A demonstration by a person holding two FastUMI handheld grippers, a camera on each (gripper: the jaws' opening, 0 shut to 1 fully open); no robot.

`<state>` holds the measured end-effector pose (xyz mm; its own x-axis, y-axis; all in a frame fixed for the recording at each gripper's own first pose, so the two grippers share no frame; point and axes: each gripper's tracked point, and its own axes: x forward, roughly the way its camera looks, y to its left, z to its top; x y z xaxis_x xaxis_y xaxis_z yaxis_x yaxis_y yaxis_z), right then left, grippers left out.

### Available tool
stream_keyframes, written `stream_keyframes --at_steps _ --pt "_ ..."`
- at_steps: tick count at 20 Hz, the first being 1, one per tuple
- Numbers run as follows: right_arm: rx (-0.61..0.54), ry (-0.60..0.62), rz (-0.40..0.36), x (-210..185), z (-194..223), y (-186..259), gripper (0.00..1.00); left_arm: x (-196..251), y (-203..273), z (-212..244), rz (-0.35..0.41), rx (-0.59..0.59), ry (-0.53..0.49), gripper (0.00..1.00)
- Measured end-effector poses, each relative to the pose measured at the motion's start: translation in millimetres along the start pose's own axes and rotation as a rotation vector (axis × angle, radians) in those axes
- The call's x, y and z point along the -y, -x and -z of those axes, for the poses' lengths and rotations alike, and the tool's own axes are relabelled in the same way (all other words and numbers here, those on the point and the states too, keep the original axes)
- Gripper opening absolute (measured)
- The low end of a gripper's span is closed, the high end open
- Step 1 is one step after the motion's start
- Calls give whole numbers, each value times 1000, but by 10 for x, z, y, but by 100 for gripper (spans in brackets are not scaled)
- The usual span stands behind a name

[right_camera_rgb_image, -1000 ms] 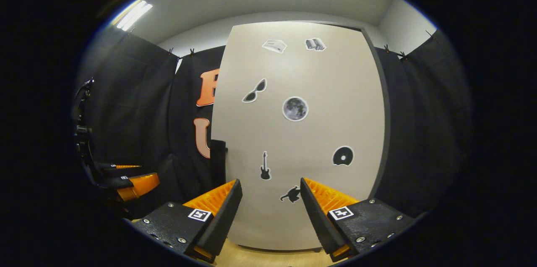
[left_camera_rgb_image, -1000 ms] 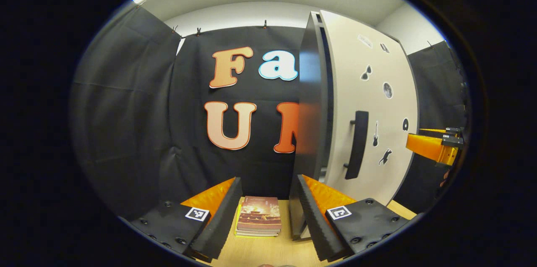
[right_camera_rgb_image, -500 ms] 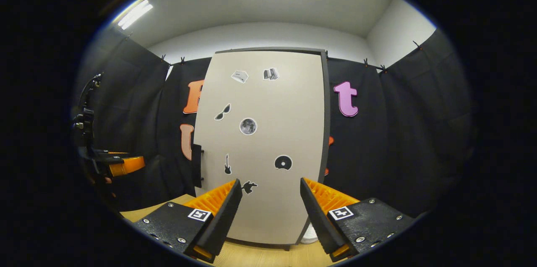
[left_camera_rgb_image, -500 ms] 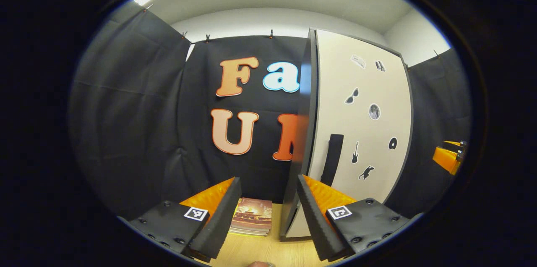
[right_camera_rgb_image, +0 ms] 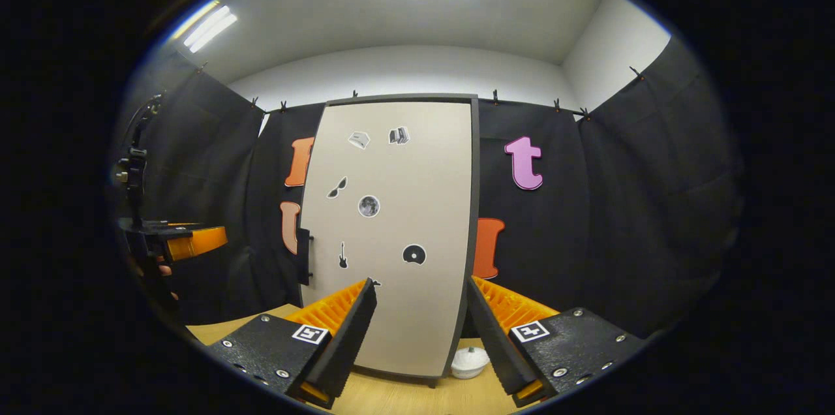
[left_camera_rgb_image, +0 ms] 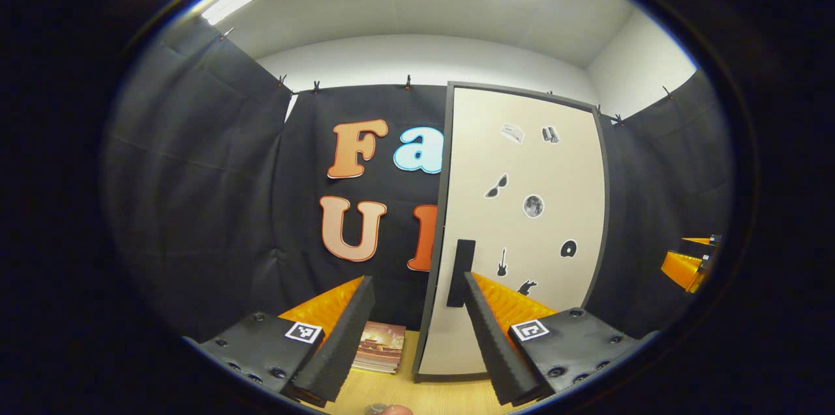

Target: Open the cabinet door with the right hand, grasp the bottle in the cabinet with the left hand and place it on the coaster, then close the cabinet door with the right hand.

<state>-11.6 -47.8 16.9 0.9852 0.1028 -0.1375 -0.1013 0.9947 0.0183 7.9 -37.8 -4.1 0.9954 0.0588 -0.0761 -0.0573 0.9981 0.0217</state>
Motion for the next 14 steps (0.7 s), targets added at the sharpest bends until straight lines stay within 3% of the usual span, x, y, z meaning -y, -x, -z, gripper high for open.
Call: stream_keyframes --at_steps 9,14 --pt "-1 2 -40 205 93 265 87 522 321 -148 23 29 -70 90" --pt "17 6 -73 165 53 332 87 576 512 -179 5 35 -76 92"
